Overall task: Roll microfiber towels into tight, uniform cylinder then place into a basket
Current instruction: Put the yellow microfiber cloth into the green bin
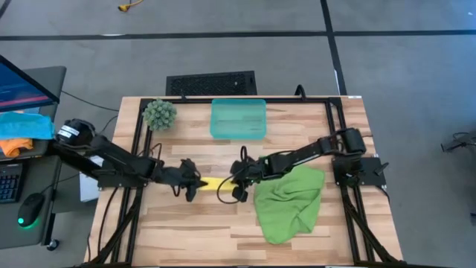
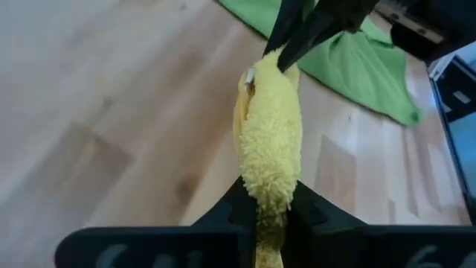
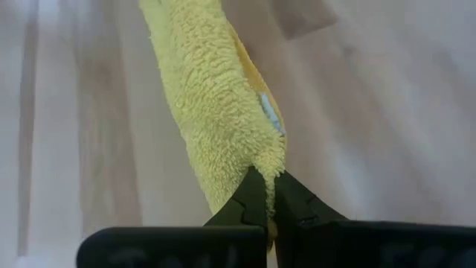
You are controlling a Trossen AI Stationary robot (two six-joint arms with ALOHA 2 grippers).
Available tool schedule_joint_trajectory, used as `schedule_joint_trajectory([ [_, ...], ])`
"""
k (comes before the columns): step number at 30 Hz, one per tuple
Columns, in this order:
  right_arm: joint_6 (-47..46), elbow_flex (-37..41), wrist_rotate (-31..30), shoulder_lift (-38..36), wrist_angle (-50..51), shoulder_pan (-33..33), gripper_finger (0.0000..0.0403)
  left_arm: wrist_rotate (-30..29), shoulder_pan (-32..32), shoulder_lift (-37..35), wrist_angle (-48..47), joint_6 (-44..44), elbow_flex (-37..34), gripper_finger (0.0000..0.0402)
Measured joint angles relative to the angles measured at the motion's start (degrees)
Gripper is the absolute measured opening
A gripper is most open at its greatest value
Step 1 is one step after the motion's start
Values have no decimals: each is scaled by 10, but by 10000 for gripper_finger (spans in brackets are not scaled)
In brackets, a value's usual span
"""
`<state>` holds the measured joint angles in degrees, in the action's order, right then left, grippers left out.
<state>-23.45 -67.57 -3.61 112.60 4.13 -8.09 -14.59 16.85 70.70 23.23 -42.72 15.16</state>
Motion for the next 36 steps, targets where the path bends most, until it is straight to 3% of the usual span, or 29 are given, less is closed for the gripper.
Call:
schedule_joint_trajectory([
  [9, 35, -1, -16, -59, 49, 56, 14, 68, -149, -4, -70, 137, 80, 15],
  [22, 100, -3, -11, -93, 84, 167, 13, 152, -332, 0, -285, 278, 249, 15],
  [32, 161, -53, -9, -95, 131, 236, 13, 179, -422, 101, -297, 355, 334, 16],
  [36, 198, -63, -8, -94, 147, 268, 13, 220, -458, 165, -301, 379, 374, 16],
])
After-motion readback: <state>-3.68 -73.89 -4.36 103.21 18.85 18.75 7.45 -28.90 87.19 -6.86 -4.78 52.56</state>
